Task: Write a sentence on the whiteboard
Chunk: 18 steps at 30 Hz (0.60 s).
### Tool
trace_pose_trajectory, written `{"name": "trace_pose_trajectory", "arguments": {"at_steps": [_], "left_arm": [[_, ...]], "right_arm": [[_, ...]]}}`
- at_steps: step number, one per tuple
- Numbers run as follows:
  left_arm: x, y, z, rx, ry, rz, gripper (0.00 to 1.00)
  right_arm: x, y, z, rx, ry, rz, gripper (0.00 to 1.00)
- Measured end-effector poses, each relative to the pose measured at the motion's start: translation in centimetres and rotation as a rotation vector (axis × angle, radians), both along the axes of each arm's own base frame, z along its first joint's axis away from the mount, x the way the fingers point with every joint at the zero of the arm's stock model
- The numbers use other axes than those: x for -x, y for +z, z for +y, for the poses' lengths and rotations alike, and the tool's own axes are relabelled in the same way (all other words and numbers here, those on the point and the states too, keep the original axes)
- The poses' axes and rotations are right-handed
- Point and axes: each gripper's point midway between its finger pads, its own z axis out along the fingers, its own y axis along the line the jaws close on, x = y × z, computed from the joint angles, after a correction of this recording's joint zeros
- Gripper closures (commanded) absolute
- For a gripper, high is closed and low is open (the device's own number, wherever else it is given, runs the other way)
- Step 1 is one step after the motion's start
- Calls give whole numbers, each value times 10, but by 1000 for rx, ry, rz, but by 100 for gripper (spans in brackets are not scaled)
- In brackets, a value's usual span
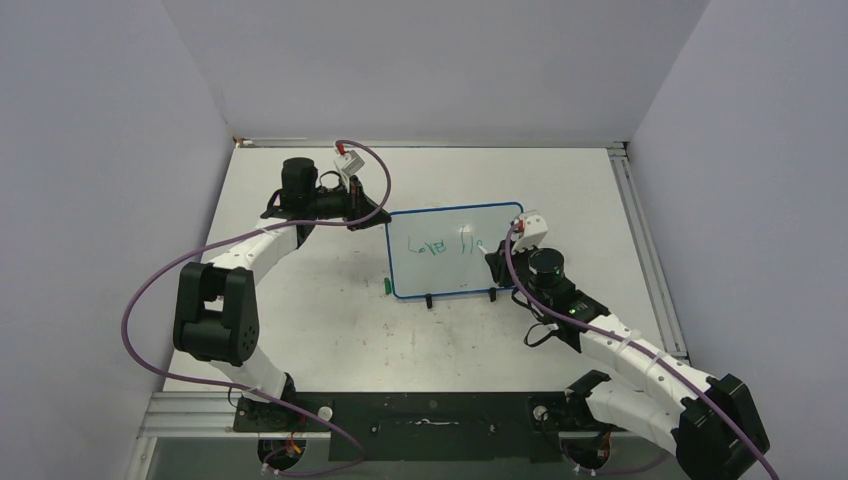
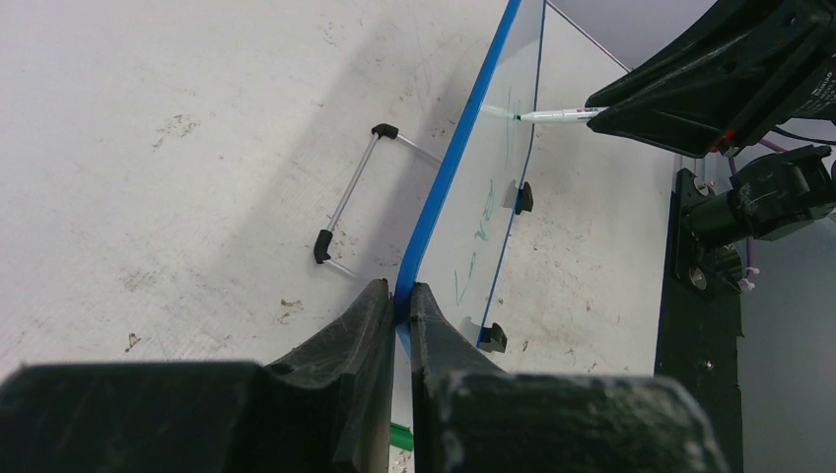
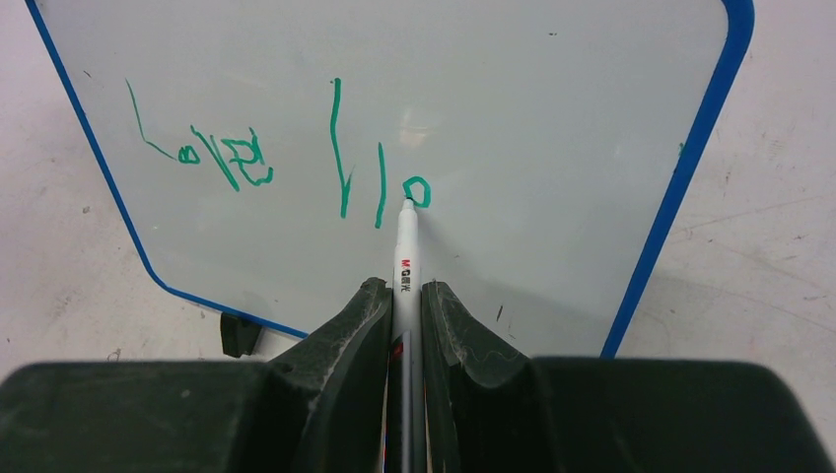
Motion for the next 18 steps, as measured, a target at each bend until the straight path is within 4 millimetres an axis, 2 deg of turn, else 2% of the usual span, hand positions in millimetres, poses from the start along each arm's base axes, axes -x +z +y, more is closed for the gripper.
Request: {"name": "trace_pose_trajectory", "arguments": {"at_steps": [10,18], "left_arm": [[0,0,0,0,0,0,100],[0,0,0,0,0,1,100]], "right_arm": [[5,-7,-4,18,-9,24,95],[8,12,-14,2,-49,-24,95]]}}
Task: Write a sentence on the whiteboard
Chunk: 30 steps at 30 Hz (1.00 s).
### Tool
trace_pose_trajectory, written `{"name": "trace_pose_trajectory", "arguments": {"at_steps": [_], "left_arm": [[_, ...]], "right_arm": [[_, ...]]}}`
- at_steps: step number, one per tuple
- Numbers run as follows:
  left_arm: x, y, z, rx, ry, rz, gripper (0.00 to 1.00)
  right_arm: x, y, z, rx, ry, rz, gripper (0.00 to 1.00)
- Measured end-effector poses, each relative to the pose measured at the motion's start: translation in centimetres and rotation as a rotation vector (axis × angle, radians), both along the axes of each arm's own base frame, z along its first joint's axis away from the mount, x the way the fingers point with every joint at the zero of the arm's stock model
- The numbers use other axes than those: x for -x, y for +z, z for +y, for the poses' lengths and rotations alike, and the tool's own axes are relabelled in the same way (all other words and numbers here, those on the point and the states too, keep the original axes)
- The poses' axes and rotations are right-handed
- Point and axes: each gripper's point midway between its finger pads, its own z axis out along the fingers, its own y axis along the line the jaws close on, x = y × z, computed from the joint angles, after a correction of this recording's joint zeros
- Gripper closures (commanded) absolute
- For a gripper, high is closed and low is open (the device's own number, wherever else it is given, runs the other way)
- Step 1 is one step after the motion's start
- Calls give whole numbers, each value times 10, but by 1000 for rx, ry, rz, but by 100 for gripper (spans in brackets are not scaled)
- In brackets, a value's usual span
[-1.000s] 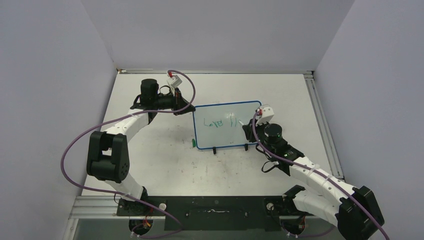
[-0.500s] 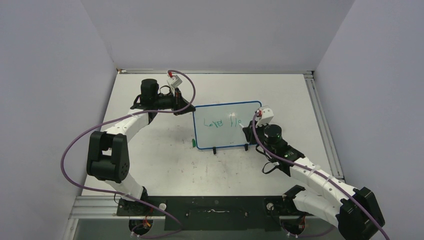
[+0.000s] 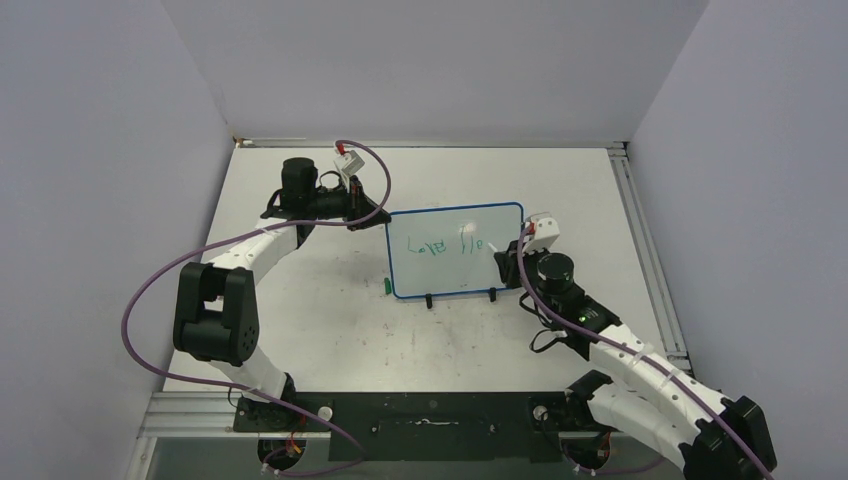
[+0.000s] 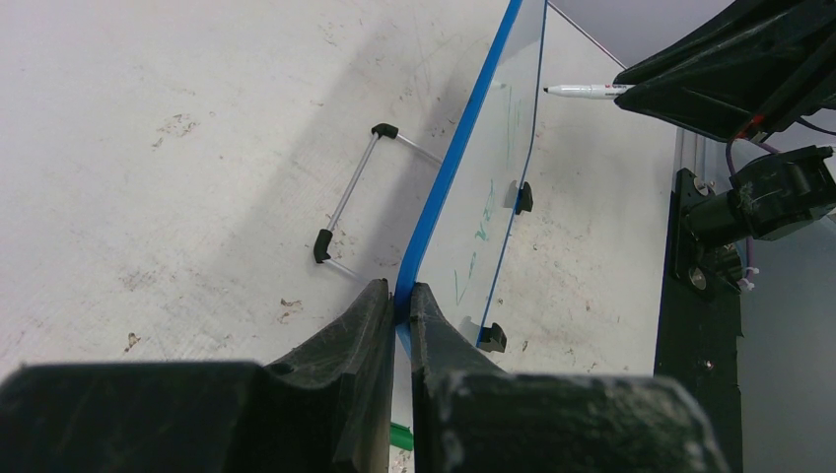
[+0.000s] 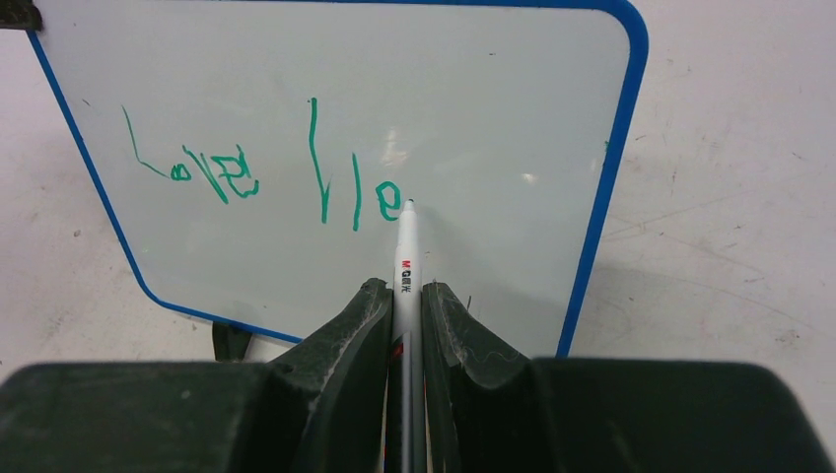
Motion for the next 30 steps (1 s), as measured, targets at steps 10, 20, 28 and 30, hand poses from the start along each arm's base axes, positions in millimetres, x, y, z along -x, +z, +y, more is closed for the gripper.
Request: {"name": "trace_pose_trajectory", "arguments": {"at_steps": [10,20,28,30], "left_arm": [[0,0,0,0,0,0,100],[0,0,0,0,0,0,100],[0,0,0,-1,2,0,100],[0,0,0,-1,2,0,100]], "right_arm": [[-4,-11,-5,38,-30,23,95],[-4,-17,-1,41,-13,39,95],[-9,-10,3,18,-9,9,95],[-11,-7,3,14,-16,-2,95]]}}
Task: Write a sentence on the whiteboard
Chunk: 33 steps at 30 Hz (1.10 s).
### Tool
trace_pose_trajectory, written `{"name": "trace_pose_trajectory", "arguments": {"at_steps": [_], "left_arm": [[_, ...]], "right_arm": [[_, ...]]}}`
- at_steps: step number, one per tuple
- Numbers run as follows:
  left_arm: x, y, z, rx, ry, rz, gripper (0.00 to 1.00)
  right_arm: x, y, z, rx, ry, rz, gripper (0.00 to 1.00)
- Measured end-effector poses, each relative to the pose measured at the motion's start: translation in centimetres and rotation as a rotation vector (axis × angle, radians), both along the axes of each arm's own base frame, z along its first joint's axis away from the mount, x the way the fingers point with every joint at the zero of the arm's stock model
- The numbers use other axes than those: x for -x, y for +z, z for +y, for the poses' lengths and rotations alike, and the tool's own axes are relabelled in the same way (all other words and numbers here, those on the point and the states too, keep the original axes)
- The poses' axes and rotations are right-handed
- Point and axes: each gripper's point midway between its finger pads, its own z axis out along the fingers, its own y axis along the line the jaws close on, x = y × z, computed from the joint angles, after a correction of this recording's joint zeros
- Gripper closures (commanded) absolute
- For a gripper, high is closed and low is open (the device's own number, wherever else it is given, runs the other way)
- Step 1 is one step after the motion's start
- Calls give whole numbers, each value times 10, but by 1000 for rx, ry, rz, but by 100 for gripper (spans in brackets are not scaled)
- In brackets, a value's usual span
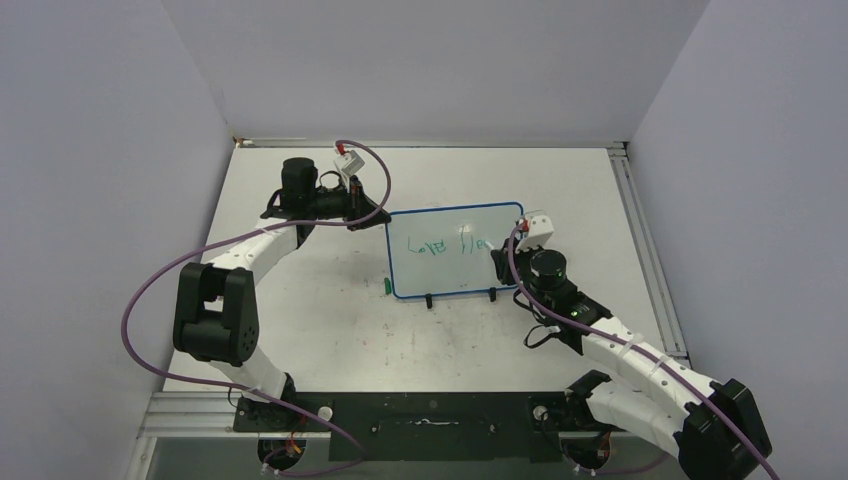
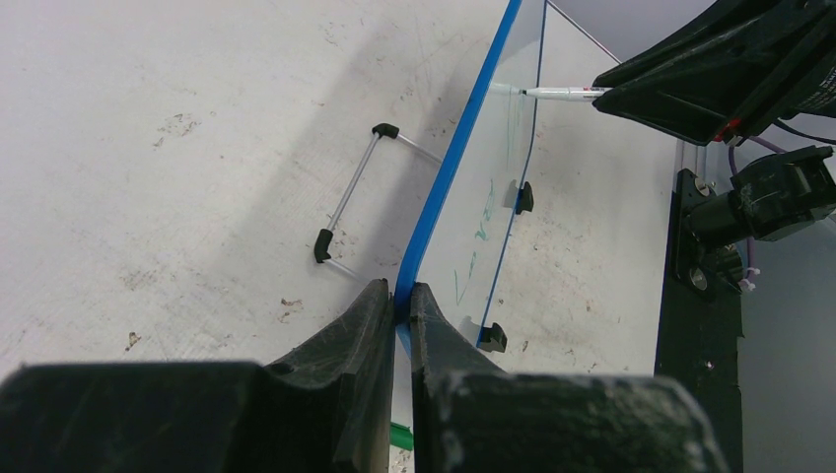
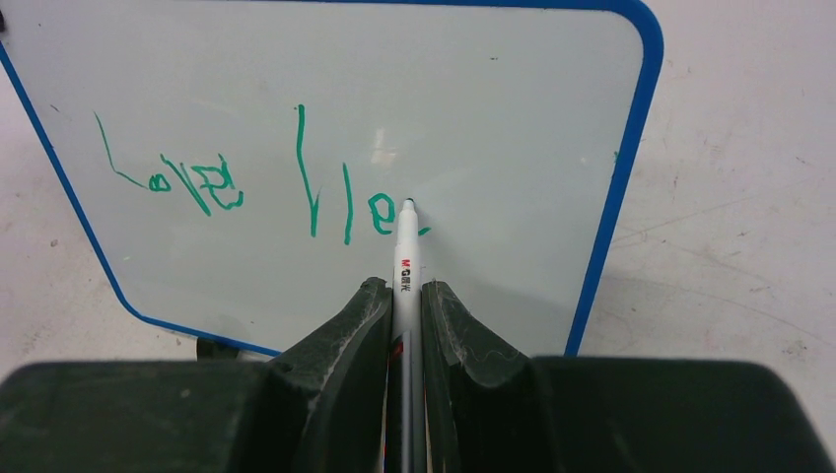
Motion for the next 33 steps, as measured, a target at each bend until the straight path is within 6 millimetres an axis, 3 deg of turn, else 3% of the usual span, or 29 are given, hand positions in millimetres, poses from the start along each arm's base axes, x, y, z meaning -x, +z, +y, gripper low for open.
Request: {"name": "trace_pose_trajectory", "arguments": {"at_steps": [12,20,33], "left_arm": [[0,0,0,0,1,0,100],[0,0,0,-1,1,0,100],[0,0,0,0,1,0,100]], "right_arm": [[-3,4,-8,2,-47,-18,95],[5,-10,-10,3,-47,25,95],[12,-16,-15,11,-59,54,95]]}}
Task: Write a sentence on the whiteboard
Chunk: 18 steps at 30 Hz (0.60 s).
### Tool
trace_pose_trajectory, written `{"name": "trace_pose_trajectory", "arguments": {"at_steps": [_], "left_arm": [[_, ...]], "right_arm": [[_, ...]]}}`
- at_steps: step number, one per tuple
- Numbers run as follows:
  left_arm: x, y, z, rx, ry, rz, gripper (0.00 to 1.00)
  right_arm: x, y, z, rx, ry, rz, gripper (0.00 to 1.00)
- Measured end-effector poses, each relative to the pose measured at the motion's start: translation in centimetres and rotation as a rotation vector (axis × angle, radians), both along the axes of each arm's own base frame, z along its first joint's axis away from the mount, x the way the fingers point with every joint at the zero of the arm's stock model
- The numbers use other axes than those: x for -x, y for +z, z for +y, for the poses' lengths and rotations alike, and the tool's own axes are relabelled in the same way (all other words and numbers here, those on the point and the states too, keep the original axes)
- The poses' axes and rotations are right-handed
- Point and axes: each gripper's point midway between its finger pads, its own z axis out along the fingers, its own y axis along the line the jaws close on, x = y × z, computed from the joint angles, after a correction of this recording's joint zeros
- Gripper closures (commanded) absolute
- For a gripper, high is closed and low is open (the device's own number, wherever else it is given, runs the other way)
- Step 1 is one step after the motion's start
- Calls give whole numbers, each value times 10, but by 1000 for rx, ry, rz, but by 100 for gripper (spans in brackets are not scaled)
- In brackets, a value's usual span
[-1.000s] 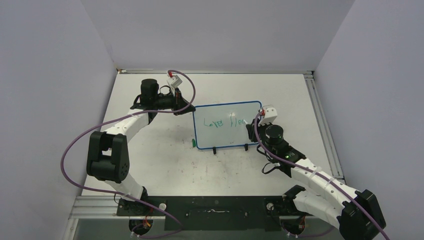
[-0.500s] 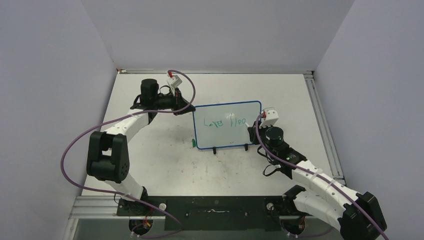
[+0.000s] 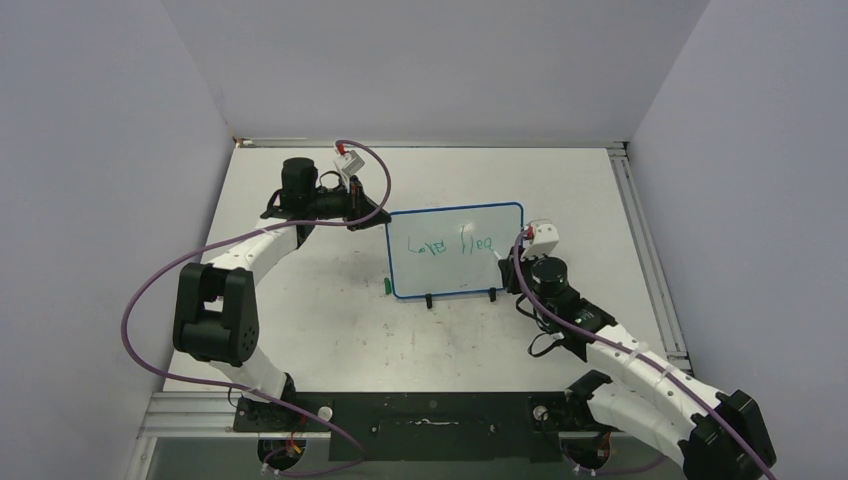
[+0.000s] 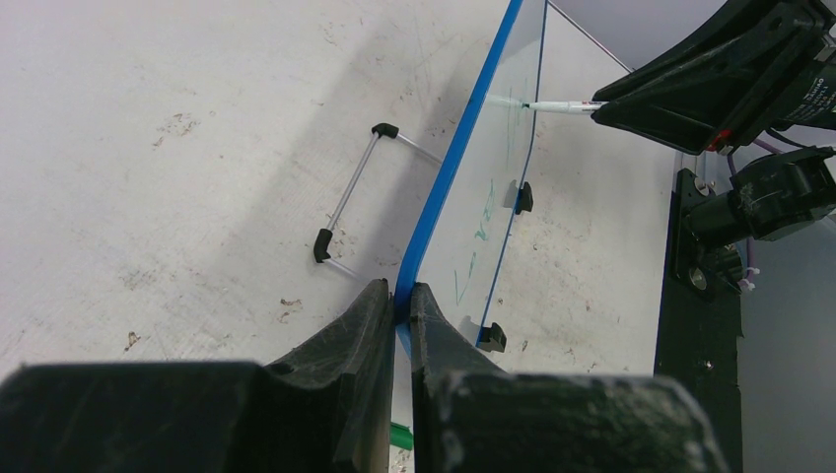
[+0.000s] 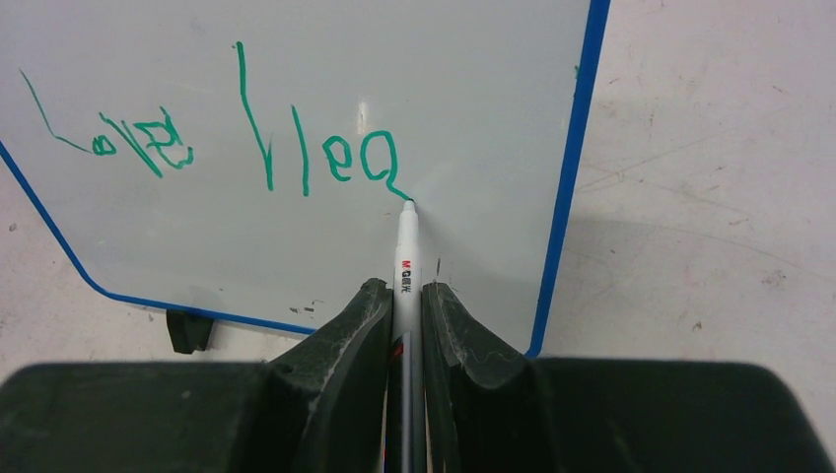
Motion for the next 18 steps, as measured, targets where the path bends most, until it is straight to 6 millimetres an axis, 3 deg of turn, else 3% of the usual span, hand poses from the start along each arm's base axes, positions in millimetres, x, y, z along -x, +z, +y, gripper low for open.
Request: {"name": "trace_pose_trajectory", "arguments": {"at_steps": [7,18], "left_arm": [[0,0,0,0,0,2,100],[1,0,0,-1,0,1,100]], "right_arm": [[4,8,-2,-15,0,-19,95],[3,18,31,-32,121,-47,95]]}}
